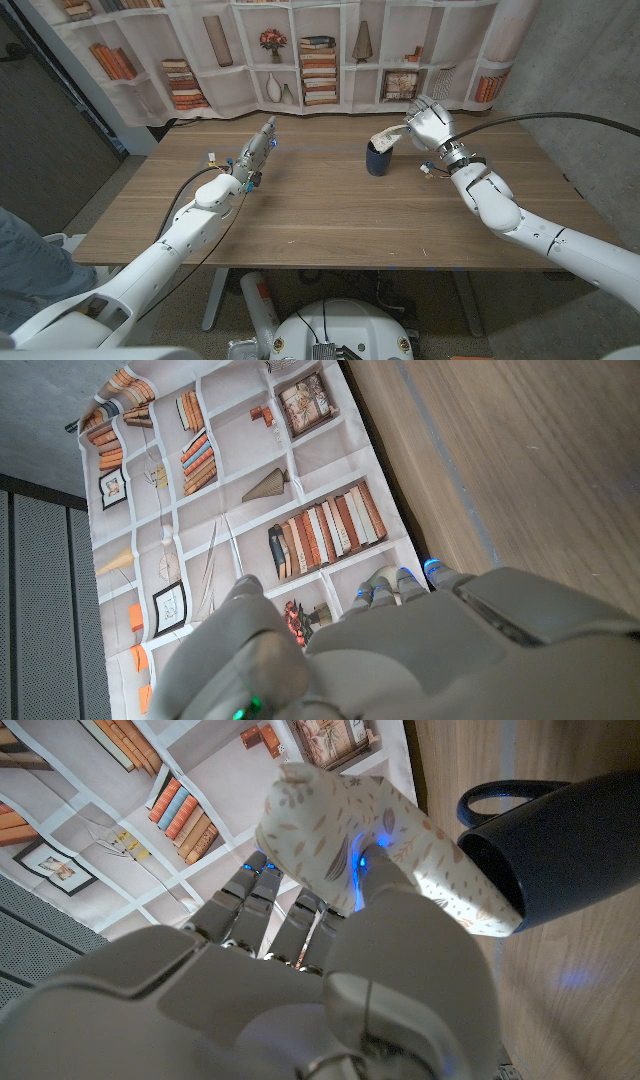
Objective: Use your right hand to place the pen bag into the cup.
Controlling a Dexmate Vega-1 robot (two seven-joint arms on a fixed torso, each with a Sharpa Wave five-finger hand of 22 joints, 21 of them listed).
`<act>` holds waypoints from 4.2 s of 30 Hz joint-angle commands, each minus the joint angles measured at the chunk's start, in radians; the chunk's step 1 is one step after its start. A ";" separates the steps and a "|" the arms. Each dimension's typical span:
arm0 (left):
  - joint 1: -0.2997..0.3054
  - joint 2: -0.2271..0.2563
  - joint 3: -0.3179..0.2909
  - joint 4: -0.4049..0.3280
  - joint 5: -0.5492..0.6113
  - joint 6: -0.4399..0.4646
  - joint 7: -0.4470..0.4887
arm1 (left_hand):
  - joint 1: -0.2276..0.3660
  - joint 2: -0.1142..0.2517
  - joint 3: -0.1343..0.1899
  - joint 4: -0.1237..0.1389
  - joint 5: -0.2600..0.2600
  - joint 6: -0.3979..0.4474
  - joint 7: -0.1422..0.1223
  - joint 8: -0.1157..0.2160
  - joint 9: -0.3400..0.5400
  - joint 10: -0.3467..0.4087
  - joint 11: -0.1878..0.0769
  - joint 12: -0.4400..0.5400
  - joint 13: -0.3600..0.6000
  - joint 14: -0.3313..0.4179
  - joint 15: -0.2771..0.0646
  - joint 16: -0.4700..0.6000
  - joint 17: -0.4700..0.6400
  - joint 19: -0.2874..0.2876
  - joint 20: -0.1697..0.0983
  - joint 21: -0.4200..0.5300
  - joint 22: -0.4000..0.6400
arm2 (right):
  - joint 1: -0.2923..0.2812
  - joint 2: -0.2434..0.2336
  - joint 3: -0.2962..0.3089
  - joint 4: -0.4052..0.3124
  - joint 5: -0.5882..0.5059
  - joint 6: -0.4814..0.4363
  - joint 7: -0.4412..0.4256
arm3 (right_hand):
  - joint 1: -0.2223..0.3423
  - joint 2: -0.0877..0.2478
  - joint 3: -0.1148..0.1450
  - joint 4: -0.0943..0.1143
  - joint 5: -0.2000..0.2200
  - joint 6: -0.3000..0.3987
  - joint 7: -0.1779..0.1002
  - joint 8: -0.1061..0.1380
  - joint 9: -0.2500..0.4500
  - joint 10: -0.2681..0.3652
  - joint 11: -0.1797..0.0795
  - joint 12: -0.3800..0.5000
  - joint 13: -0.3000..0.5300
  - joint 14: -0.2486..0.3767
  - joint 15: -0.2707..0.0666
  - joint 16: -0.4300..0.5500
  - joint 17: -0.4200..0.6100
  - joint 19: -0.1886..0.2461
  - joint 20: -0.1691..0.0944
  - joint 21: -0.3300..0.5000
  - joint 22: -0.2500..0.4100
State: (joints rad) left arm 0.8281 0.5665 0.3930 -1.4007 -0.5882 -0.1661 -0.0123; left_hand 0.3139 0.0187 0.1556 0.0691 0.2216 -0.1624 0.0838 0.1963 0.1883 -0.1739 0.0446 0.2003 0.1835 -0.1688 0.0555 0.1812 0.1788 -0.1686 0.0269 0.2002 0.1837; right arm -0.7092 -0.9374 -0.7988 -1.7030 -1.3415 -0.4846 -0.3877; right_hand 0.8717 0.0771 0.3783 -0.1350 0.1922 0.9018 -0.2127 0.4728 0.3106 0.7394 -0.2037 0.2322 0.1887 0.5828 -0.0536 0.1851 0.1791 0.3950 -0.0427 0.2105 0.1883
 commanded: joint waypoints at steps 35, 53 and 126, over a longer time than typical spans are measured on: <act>-0.033 -0.020 0.017 0.052 -0.009 -0.001 -0.035 | 0.013 0.000 -0.011 0.002 -0.002 0.005 -0.002 0.003 0.002 -0.011 -0.001 0.004 0.005 -0.080 -0.002 0.006 0.004 -0.139 0.008 0.003 0.002 | 0.015 -0.003 -0.003 0.007 -0.025 0.025 0.009 | 0.028 0.028 0.019 -0.005 0.005 -0.002 -0.010 -0.004 -0.002 -0.010 -0.005 -0.008 0.007 0.005 -0.155 0.001 0.006 -0.017 -0.079 -0.004 0.005; -0.038 -0.021 0.017 0.059 -0.010 -0.005 -0.038 | 0.014 0.001 -0.013 0.002 -0.003 0.007 0.000 0.003 0.002 -0.010 0.000 0.004 0.005 -0.081 -0.003 0.006 0.004 -0.139 0.008 0.003 0.002 | 0.032 0.028 -0.002 0.011 0.004 0.032 -0.031 | 0.027 0.029 0.021 -0.003 0.003 0.006 -0.009 0.001 -0.002 -0.005 -0.004 -0.005 0.010 0.010 -0.153 0.003 0.007 -0.019 -0.077 -0.004 0.005; -0.013 -0.011 0.008 0.040 -0.018 0.003 -0.027 | 0.018 0.006 -0.023 0.003 -0.003 0.009 0.000 0.003 0.002 -0.010 0.002 0.004 0.005 -0.082 0.000 0.006 0.004 -0.140 0.010 0.004 0.002 | 0.084 0.129 -0.023 0.024 0.231 0.181 0.030 | 0.019 0.025 0.022 -0.001 -0.001 0.005 -0.010 0.004 -0.005 -0.006 -0.004 -0.005 0.013 0.010 -0.152 0.002 0.008 -0.023 -0.068 -0.002 0.004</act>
State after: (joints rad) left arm 0.8194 0.5580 0.4005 -1.3718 -0.6051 -0.1558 -0.0307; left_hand 0.3179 0.0227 0.1333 0.0717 0.2177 -0.1553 0.0838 0.1963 0.1882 -0.1739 0.0447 0.2002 0.1834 -0.1688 0.0555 0.1812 0.1788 -0.1739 0.0321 0.2002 0.1836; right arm -0.6260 -0.8131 -0.8306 -1.6612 -1.1629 -0.3281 -0.4064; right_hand 0.8719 0.0771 0.3930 -0.1366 0.1868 0.8967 -0.2179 0.4685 0.3043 0.7341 -0.2087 0.2244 0.1976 0.5880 -0.0591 0.1851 0.1837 0.3795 -0.0448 0.2067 0.1883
